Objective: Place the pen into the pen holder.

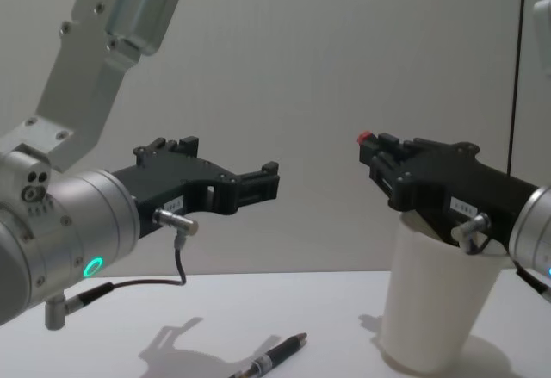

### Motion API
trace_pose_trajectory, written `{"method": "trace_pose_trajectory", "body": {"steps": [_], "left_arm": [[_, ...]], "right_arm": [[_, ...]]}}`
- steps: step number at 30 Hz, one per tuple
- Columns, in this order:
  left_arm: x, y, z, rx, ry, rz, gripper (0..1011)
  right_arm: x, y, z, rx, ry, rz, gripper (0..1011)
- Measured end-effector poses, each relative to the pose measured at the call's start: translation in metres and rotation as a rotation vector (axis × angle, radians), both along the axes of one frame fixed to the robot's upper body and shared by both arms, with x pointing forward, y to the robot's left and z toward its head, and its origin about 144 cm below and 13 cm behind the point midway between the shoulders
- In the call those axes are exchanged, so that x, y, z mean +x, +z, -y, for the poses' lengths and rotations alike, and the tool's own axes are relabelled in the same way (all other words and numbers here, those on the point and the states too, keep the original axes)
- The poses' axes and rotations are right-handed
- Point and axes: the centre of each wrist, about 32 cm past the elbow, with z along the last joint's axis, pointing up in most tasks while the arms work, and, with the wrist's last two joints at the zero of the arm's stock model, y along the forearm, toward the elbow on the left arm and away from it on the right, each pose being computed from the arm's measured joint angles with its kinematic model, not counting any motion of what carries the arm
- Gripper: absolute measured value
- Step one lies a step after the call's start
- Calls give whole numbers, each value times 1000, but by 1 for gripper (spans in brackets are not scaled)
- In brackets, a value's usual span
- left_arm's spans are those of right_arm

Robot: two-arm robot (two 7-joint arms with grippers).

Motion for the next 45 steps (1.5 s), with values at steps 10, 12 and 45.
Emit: {"method": "trace_pose_trajectory", "body": {"steps": [10, 12, 45], "left_arm": [[0, 0, 0, 0, 0, 0, 1003], [0, 0, 0, 0, 0, 0, 1004], [0, 0, 0, 0, 0, 0, 1004]], "right_arm": [[-1, -1, 1, -5, -8, -1, 182], [-1, -2, 1, -6, -9, -1, 182], [-2, -2, 2, -9, -14, -2, 849]]}}
